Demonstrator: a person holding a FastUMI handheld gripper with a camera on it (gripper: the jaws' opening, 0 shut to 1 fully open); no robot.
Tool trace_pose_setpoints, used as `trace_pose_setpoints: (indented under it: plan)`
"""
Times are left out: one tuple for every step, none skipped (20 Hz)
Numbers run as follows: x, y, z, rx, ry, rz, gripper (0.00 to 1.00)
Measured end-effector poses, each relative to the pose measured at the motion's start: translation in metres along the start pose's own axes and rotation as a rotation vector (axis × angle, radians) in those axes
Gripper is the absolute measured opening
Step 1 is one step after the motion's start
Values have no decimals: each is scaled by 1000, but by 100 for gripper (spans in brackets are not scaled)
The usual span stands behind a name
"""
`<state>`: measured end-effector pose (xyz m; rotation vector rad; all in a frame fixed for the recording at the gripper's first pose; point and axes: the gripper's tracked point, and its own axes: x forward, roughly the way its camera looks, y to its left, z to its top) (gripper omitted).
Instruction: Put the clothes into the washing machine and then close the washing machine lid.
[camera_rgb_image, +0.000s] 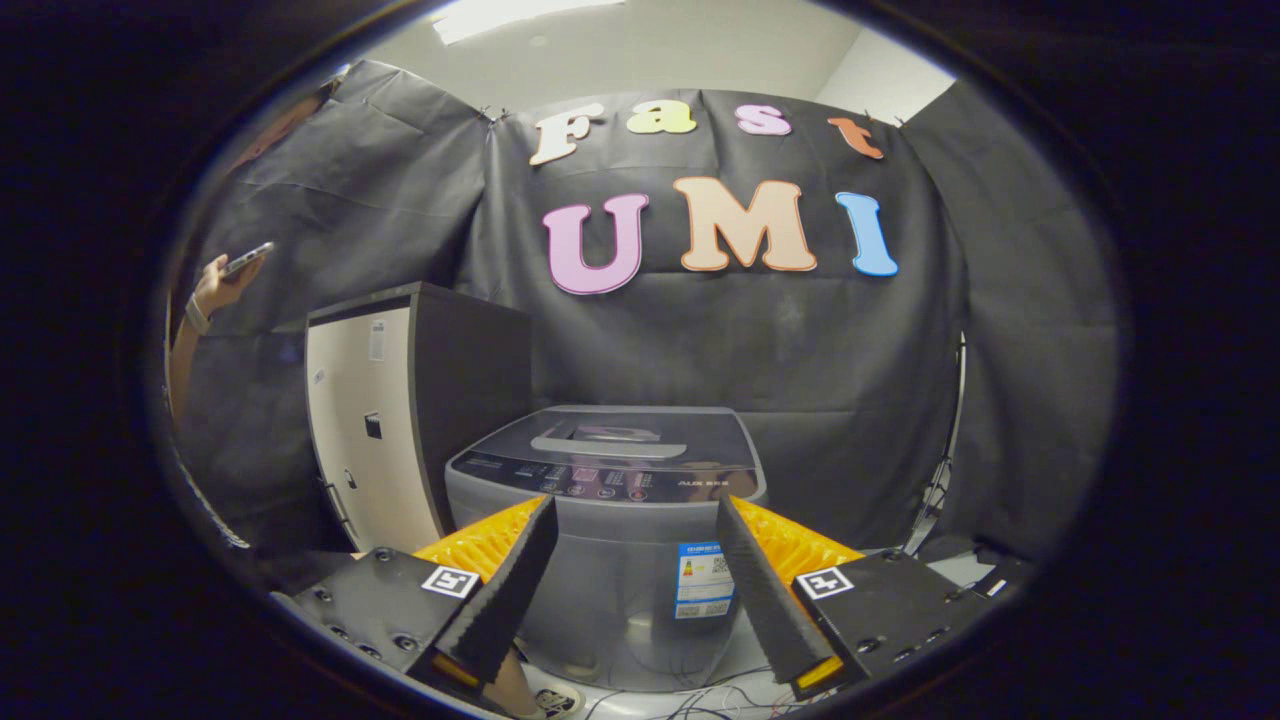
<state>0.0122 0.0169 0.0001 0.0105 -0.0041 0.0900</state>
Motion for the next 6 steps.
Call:
trace_pose_setpoints:
  plan:
    - [1, 0, 0, 0, 0, 0, 99]
    - [0, 0, 0, 0, -1, 0, 99]
    - [0, 0, 0, 0, -1, 0, 99]
    - [0, 0, 0, 0, -1, 0, 99]
    - [0, 0, 0, 0, -1, 0, 99]
    - [0, 0, 0, 0, -1, 0, 99]
